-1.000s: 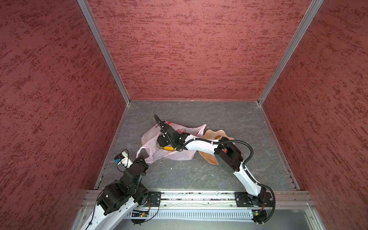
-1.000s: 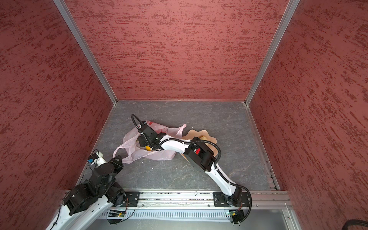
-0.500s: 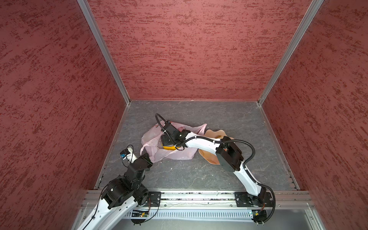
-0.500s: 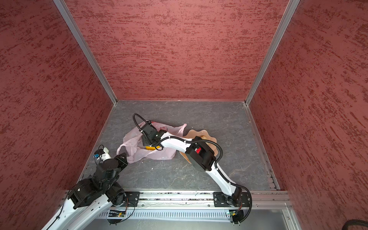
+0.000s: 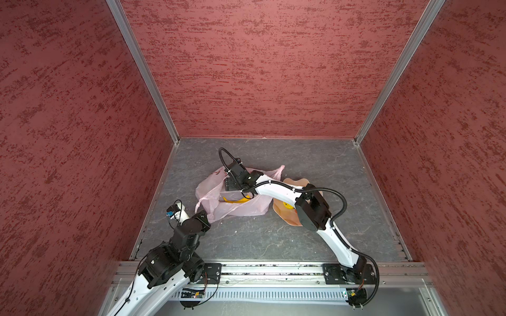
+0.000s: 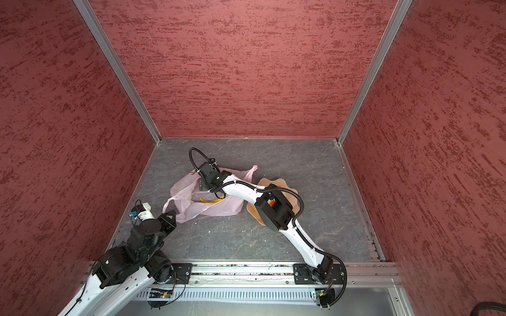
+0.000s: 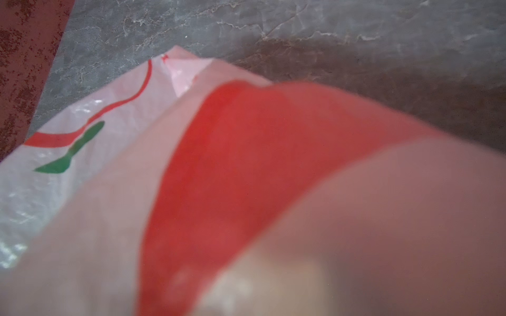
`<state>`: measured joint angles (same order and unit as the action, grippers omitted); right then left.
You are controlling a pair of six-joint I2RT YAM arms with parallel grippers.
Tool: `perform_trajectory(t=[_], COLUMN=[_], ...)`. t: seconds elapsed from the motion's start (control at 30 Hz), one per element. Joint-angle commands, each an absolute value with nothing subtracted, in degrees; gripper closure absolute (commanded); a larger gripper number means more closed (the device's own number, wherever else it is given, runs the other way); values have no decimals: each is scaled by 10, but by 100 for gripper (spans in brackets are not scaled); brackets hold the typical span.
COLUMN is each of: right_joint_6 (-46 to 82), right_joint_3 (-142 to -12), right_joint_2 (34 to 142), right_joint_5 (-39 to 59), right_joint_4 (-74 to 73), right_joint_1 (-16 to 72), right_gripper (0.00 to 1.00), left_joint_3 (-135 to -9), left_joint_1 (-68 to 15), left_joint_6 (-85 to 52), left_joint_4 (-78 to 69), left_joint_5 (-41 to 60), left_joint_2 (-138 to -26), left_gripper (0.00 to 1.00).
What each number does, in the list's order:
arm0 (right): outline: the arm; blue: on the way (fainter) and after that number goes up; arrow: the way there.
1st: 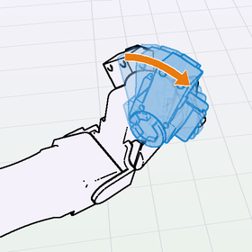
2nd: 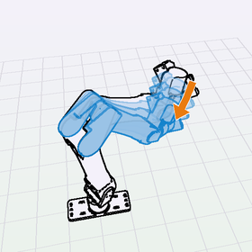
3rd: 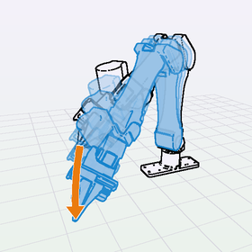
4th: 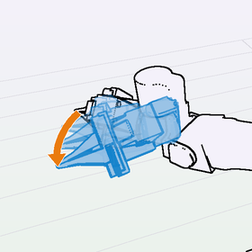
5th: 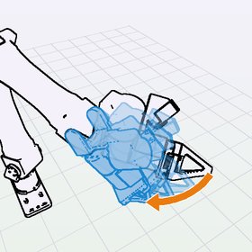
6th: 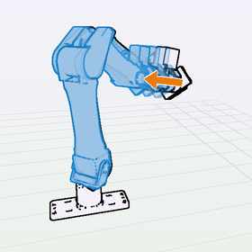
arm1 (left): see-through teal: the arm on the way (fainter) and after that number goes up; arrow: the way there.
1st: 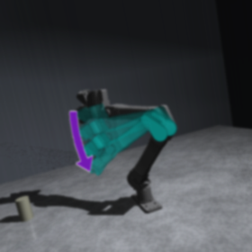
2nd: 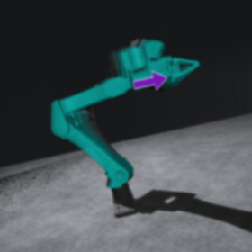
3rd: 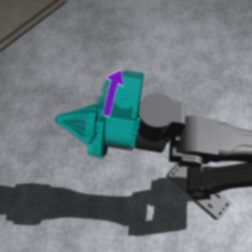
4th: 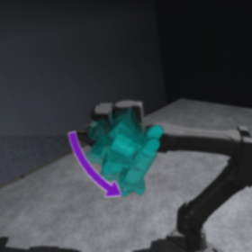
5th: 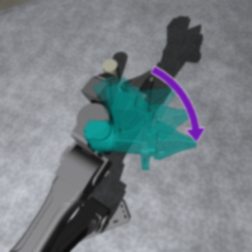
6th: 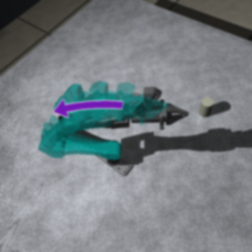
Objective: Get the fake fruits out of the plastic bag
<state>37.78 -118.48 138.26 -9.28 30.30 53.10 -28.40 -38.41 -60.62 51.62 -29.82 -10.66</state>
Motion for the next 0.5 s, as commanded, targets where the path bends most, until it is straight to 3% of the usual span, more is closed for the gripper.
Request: perform_trajectory(t=[0.0,0.47], right_joint_6=[396,426], right_joint_3=[-1202,-1229], right_joint_2=[1392,1422], right_joint_5=[-105,-123], right_joint_4=[321,319], right_joint_1=[528,509], right_gripper=[21,19], left_joint_3=[-287,-288], left_joint_1=[-383,-383], left_joint_6=[-604,-602], left_joint_4=[514,496], left_joint_5=[-286,-269], left_joint_2=[-105,-121], left_gripper=[82,83])
